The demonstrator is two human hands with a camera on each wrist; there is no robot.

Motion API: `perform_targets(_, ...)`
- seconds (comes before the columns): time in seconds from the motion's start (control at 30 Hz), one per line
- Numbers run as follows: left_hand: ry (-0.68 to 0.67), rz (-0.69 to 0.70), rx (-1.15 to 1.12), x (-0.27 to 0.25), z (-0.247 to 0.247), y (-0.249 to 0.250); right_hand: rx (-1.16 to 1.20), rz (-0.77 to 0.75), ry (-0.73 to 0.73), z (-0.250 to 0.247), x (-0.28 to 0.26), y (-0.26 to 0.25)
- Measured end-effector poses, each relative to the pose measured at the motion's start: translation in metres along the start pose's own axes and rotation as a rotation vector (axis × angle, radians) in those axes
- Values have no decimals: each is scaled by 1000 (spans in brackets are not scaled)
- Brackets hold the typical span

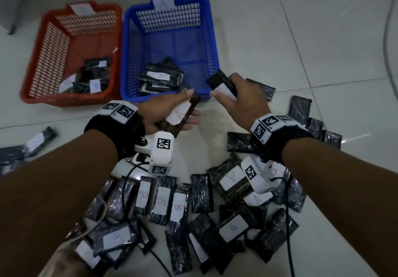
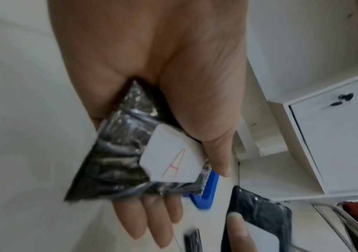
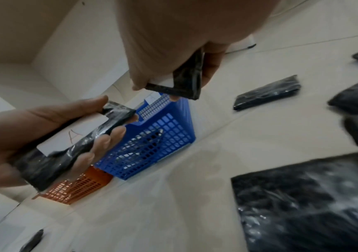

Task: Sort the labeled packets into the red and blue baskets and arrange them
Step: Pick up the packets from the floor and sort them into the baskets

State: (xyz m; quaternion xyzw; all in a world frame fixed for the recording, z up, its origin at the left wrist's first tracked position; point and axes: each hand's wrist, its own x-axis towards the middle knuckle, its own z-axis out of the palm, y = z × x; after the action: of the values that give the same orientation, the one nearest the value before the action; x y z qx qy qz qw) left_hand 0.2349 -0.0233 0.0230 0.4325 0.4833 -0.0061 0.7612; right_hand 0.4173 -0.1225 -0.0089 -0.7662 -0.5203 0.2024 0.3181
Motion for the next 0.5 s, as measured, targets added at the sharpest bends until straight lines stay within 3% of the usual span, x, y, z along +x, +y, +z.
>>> perform_targets(0.2, 251, 170, 293, -24, -49, 9, -170, -78, -94, 15, 18, -41)
perform_targets(0.3, 402, 372, 713, -15, -76, 31, -263, -134, -149, 20, 34, -54)
perform_targets(0.43, 424, 542, 1311, 7, -89, 72, -335, -208, -177, 22, 61, -62)
perform_targets(0.5, 357, 521, 1468, 23, -92, 87, -363, -224, -204, 23, 73, -64)
